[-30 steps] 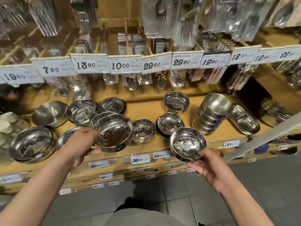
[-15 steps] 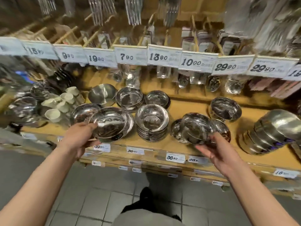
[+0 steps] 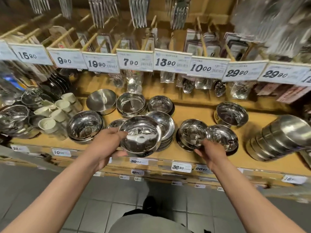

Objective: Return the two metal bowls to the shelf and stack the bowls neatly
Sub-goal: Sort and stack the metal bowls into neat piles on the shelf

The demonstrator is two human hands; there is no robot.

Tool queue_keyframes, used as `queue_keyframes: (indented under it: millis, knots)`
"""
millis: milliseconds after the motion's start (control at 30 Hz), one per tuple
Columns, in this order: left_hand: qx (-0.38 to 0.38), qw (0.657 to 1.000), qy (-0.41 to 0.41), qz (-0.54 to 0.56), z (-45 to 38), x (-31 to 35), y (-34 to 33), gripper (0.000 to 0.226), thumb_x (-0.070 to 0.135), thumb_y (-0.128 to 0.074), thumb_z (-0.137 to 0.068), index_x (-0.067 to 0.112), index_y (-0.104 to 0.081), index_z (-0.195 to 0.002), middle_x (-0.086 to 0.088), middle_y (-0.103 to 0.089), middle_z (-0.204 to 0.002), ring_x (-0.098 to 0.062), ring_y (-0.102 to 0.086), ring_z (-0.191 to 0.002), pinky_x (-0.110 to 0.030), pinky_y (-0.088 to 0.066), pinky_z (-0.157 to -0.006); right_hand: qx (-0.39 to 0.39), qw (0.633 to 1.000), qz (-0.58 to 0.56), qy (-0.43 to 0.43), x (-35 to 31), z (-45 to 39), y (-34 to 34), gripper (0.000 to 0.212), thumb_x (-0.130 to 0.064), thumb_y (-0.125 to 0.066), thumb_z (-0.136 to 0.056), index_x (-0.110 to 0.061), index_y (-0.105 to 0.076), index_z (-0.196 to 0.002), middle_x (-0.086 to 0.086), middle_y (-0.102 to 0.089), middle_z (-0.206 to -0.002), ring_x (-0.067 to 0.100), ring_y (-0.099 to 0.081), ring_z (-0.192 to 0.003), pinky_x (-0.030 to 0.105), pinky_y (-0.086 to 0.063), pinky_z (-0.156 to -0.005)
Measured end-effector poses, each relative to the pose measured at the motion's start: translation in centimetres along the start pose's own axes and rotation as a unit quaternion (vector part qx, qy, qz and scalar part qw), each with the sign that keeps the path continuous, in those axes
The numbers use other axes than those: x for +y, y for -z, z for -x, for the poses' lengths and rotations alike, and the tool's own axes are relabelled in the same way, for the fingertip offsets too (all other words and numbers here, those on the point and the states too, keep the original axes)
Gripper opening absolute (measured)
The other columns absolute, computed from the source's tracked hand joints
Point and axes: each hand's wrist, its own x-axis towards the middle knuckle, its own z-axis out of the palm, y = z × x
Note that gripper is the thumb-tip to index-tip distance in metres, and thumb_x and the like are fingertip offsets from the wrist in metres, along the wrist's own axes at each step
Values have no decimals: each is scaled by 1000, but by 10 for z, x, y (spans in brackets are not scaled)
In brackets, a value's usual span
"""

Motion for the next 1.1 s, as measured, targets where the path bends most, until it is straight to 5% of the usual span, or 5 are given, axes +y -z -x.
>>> queue_keyframes:
  millis: [100,433,667,933,1100]
  knots:
    - [-36,999,-14,-13,-7,7,-13,11,8,-58,-99,10,-65,-91,9,-75,-65,-18,-77,-73,-26,-60,-49,6,1000,20,17,6,-3,-2,6,-5,-65,-96,-1,-61,-96,18,-69,-110,29,-69,-100,24,-62,-55]
    - [-109,987,-56,-106,-43,30,-72,16,18,-59,-99,7,-70,-97,-20,-76,-94,-19,-73,-69,-33,-60,-62,41,995,67,57,13,-6,10,10,-16,-72,-92,-8,-67,-97,9,-78,-89,18,-77,-73,24,-61,-53]
    - [11,883,-186,-431,-50,41,-160,14,24,-48,-101,19,-59,-93,1,-62,-101,-20,-60,-92,-31,-47,-78,32,998,51,30,7,-3,73,12,-20,-62,-98,-9,-66,-96,4,-68,-76,7,-68,-53,26,-58,-54]
    - [36,846,-203,-491,-62,20,-219,18,13,-53,-97,4,-67,-98,-13,-70,-97,-26,-59,-81,-36,-55,-75,13,996,84,6,14,-7,145,22,-11,-49,-102,-8,-66,-89,3,-58,-59,14,-51,-53,21,-45,-45]
    - [77,854,-190,-479,-61,14,-233,25,5,-56,-93,7,-57,-68,-13,-67,-78,-27,-55,-68,-35,-45,-61,-29,994,108,4,7,-15,176,23,4,-45,-95,-7,-59,-80,5,-48,-52,13,-40,-40,22,-35,-39]
